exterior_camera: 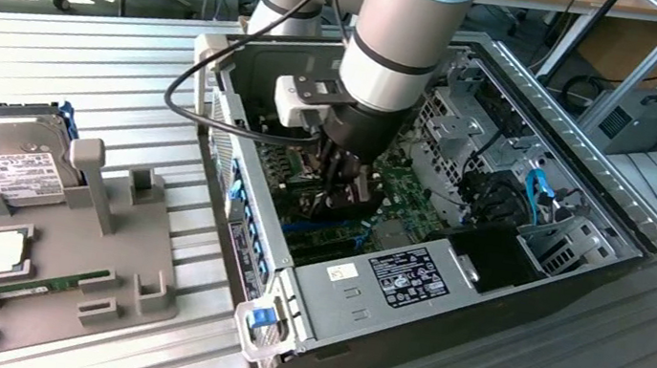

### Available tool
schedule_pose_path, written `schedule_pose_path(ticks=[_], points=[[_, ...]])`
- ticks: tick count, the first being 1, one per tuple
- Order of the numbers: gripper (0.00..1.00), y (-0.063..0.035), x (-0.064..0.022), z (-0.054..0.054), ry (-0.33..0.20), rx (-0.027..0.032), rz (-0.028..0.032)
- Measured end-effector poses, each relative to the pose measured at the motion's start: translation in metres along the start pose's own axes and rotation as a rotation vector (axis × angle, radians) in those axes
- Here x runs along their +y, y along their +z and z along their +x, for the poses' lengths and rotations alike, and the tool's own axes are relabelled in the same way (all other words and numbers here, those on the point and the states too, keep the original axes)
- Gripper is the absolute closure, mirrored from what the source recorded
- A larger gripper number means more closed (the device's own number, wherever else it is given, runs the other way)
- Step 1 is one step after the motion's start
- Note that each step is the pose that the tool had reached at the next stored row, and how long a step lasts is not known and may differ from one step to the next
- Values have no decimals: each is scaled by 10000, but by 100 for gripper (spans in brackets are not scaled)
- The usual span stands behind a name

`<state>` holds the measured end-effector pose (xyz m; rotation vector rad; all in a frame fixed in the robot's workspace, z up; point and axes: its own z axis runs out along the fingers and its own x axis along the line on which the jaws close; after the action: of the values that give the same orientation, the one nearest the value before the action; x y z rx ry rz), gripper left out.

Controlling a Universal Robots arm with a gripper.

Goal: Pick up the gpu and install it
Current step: 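Insert the gpu into the slot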

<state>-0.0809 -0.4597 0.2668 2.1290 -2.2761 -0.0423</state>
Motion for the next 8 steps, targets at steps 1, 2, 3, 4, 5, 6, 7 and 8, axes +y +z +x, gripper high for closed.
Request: schedule_pose_path(ticks=[1, 2, 3, 4, 5, 6, 7, 8], points=[[73, 11, 2, 0, 1, 0, 0], [73, 22, 3, 0, 0, 1, -1], [73, 29, 4, 0, 0, 0, 0], [73, 39, 5, -1, 0, 0, 0], [73, 45, 6, -2, 1, 0, 0], [73, 50, 8, -3, 0, 1, 0], [73, 53, 11, -4, 2, 2, -1], [73, 58, 15, -6, 1, 3, -1]])
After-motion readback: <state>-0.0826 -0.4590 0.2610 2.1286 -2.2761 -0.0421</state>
